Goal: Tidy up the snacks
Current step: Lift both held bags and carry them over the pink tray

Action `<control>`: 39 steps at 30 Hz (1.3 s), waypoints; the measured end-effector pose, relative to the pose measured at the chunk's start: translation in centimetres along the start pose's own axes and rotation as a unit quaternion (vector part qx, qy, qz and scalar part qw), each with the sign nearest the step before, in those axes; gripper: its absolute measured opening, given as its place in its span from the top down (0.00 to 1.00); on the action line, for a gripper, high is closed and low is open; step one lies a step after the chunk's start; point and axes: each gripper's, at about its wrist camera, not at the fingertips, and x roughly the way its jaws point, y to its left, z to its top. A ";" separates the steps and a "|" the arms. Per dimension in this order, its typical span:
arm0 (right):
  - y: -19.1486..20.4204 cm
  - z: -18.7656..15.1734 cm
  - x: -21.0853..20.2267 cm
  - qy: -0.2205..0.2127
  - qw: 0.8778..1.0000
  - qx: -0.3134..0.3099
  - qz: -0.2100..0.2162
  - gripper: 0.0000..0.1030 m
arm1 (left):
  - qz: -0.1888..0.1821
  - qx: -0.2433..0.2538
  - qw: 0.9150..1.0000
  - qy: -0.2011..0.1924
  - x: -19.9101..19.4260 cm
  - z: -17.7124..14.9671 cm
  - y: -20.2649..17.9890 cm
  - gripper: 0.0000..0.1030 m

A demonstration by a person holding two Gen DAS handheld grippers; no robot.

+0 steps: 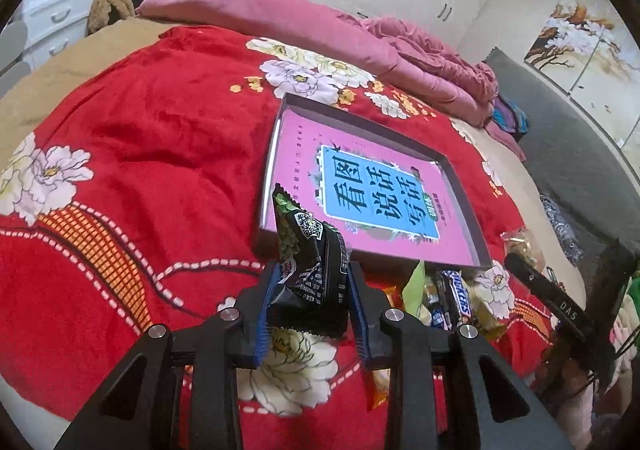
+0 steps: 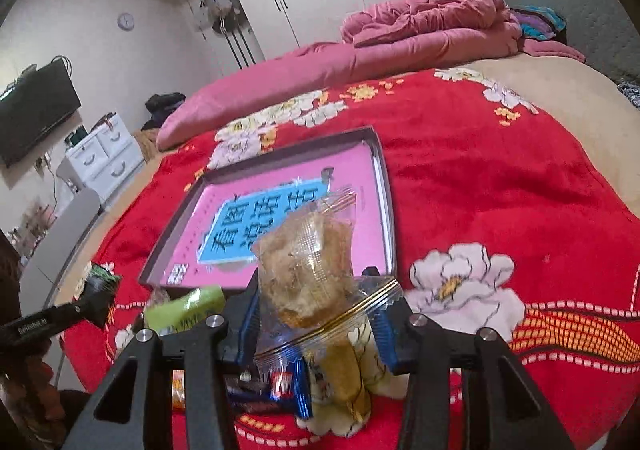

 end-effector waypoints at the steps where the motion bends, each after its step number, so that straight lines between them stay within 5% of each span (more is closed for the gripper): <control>1: -0.1 0.2 0.2 -0.001 1.000 0.002 0.001 0.54 | 0.000 0.001 1.000 -0.001 0.3 0.2 -0.1 0.68; 20: 0.6 1.8 6.3 0.038 0.999 -0.007 0.005 0.54 | 0.018 0.022 1.000 0.004 6.9 3.7 -2.2 0.68; 39: 1.1 1.4 9.7 0.080 0.995 -0.039 -0.038 0.53 | 0.035 0.032 0.999 0.026 10.6 4.6 -2.3 0.67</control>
